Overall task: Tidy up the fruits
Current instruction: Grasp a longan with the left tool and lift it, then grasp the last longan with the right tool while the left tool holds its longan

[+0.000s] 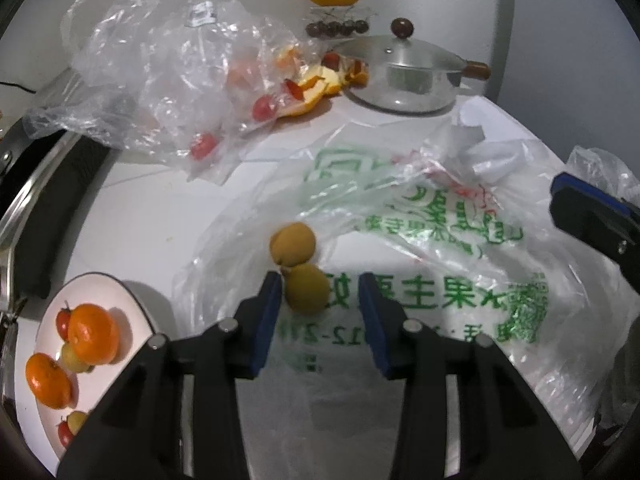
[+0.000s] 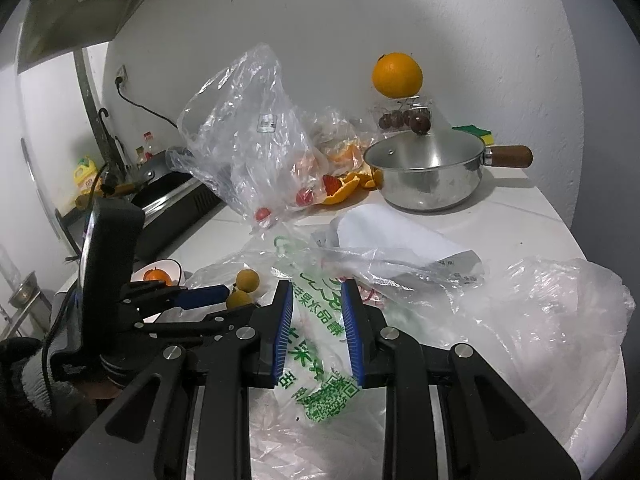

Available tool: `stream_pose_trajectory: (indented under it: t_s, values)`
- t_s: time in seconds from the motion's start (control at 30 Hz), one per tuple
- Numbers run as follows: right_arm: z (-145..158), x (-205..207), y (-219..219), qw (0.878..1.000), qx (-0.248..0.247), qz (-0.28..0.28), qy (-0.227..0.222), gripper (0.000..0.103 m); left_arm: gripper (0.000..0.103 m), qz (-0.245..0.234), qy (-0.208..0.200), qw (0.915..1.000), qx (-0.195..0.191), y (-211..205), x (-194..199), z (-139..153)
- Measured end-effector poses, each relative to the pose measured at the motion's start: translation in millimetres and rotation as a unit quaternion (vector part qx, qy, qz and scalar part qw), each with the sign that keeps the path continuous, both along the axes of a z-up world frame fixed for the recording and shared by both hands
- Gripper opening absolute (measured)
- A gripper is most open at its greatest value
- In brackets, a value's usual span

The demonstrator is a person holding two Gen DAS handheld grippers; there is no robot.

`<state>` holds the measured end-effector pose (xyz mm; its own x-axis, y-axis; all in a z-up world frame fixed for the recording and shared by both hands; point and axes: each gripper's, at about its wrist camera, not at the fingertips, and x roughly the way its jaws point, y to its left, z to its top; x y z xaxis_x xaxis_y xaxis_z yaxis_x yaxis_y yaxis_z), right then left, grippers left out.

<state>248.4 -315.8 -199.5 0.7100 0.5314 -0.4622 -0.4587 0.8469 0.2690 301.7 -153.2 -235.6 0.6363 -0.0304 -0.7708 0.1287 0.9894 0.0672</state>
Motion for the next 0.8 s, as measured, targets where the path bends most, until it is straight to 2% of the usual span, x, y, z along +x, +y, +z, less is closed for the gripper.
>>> stream_pose_trajectory:
  t_s: [0.03, 0.13, 0.37, 0.8]
  values:
    - [0, 0, 1, 1.0, -0.001, 0.001, 0.001, 0.027, 0.041, -0.002, -0.001, 1.0, 0.0, 0, 1, 0]
    - [-2, 2, 4, 1.0, -0.007, 0.004, 0.005, 0.027, 0.025, -0.007, 0.002, 1.0, 0.001, 0, 3, -1]
    - [1, 1, 7, 1.0, -0.014, 0.001, 0.005, 0.027, 0.025, -0.034, -0.006, 0.9993, -0.011, -4, -7, 5]
    - [9, -3, 30, 0.999, -0.043, 0.0, 0.008, 0.026, 0.025, -0.062, -0.059, 0.9952, -0.046, 11, -44, 50]
